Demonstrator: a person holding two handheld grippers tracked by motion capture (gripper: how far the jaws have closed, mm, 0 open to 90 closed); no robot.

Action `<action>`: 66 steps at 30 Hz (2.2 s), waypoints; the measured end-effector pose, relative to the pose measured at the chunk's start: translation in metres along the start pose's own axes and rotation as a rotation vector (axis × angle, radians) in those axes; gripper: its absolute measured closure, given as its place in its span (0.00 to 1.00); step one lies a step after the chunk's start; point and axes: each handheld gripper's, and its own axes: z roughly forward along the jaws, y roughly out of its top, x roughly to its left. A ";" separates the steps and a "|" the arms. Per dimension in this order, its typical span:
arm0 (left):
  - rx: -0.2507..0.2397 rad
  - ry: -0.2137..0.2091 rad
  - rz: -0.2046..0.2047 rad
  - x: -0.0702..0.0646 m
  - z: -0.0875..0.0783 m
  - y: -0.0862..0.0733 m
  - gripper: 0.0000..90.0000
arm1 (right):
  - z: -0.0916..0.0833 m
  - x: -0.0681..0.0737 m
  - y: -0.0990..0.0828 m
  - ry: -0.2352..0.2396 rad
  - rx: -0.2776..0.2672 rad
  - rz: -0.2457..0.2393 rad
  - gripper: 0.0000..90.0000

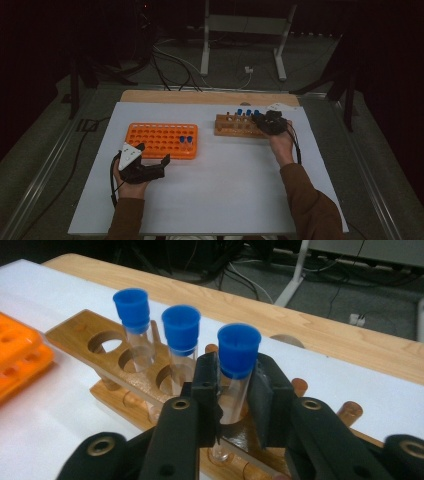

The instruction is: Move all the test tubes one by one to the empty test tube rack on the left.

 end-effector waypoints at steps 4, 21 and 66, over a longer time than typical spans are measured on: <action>-0.002 -0.005 0.010 0.000 0.001 -0.002 0.01 | 0.000 0.003 0.000 -0.003 0.002 0.000 0.86; 0.030 -0.001 -0.009 0.000 0.003 -0.002 0.01 | -0.026 -0.001 0.020 -0.005 -0.093 0.029 0.86; 0.043 -0.124 0.087 -0.057 0.015 0.033 0.04 | -0.079 0.061 0.009 0.302 -0.086 -0.002 0.86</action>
